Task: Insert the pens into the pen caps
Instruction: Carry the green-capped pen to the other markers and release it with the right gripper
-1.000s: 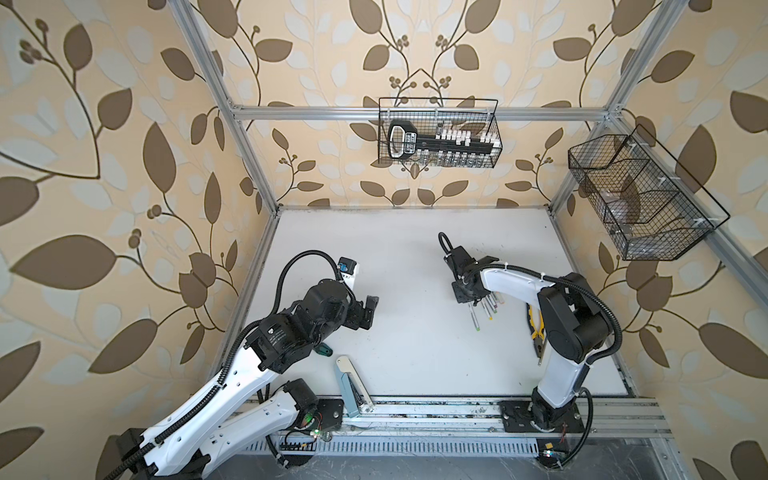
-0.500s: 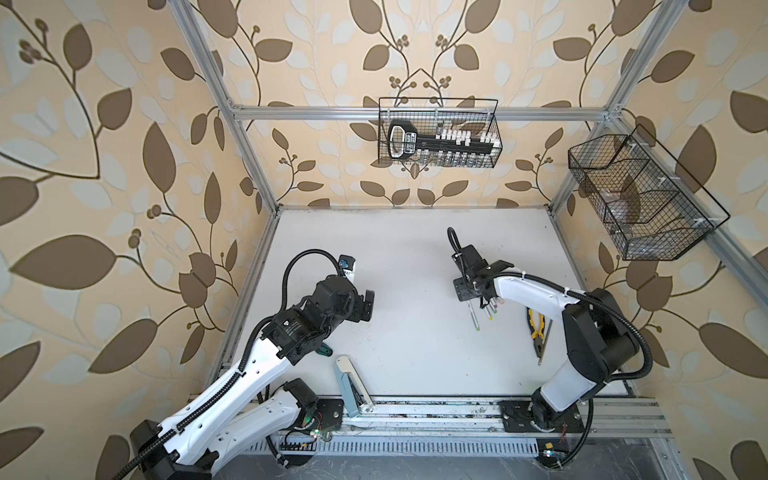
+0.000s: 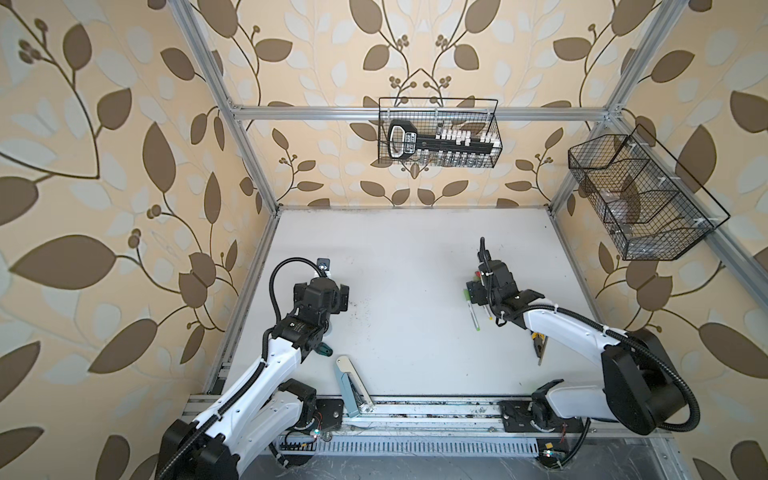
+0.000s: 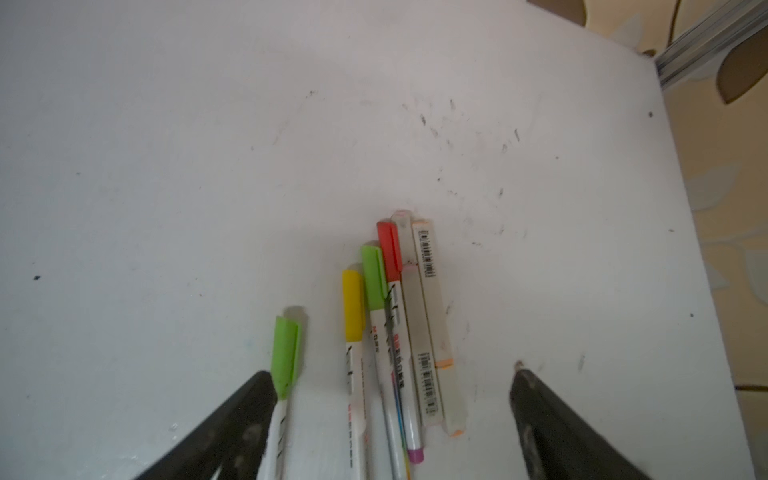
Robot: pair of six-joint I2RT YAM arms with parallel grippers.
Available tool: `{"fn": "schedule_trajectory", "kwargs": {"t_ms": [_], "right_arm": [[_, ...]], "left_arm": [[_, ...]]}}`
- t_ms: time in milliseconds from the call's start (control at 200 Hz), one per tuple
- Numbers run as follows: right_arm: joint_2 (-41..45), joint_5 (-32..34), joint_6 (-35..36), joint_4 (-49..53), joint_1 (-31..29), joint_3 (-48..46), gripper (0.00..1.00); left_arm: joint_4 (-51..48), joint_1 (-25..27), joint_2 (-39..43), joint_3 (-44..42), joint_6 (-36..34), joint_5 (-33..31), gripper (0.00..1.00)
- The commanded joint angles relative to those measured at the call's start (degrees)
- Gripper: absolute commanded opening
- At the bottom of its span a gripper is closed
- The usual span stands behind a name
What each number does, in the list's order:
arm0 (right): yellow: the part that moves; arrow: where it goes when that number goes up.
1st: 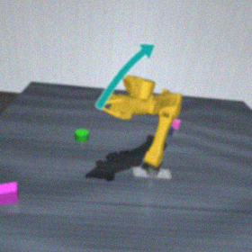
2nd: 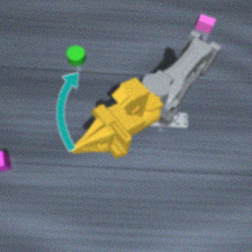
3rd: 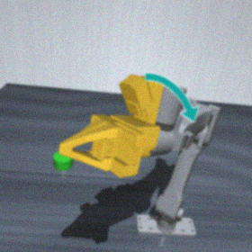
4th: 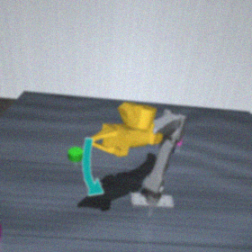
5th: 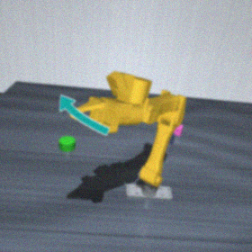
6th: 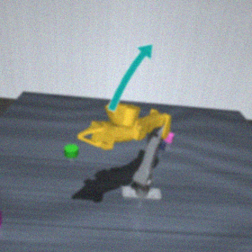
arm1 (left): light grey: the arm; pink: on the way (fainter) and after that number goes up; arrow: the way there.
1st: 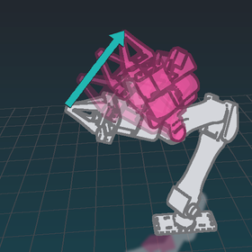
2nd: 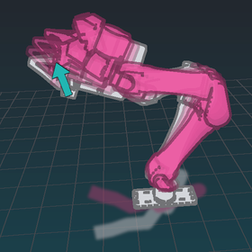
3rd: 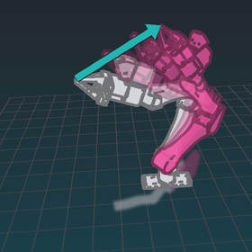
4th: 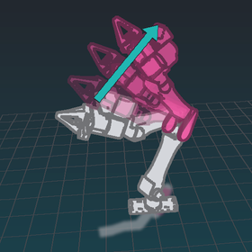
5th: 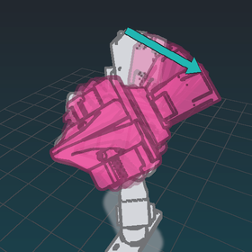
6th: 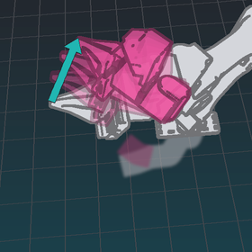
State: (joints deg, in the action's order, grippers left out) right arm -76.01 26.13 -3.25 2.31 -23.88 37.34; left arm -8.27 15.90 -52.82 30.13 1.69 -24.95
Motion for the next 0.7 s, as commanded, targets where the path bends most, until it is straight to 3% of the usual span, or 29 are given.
{"fn": "schedule_trajectory", "kwargs": {"t_ms": [0, 85, 105, 160, 275, 420, 540, 660, 695], "right_arm": [[4.02, 3.15, 4.91, -15.65, 0.91, -6.92, 0.90], [6.06, 0.61, 5.43, -22.99, 2.95, -12.40, 0.92], [6.27, 0.39, 5.45, -25.04, 3.26, -13.64, 0.99], [6.89, 0.32, 6.47, -29.29, 3.71, -16.11, 1.00], [7.09, -0.16, 7.88, -40.18, 4.16, -20.11, 1.00], [4.46, 1.96, 10.01, -42.76, 4.84, -20.40, 1.00], [5.49, 2.04, 11.09, -47.03, 5.16, -22.88, 1.00], [4.77, -1.40, 13.20, -59.50, 7.52, -28.38, 1.00], [4.61, -1.22, 12.39, -58.30, 8.09, -27.96, 1.00]], "left_arm": [[9.58, -5.01, -3.26, -2.75, -0.07, 1.07, 0.99], [15.10, -8.89, -5.86, -4.11, 2.60, 1.11, 0.99], [16.31, -9.78, -6.44, -4.38, 2.77, 1.88, 0.99], [19.58, -11.00, -8.31, -5.30, 2.88, 2.86, 0.99], [24.66, -11.24, -13.65, -6.43, 1.47, 2.19, 0.99], [30.09, -11.50, -18.61, -6.63, 2.57, 1.04, 0.99], [33.37, -11.51, -19.47, -7.02, 2.48, 3.15, 0.99], [40.30, -11.71, -19.59, -9.35, 1.04, 2.00, 0.99], [42.43, -12.00, -20.19, -9.81, 0.53, 2.68, 0.99]]}}
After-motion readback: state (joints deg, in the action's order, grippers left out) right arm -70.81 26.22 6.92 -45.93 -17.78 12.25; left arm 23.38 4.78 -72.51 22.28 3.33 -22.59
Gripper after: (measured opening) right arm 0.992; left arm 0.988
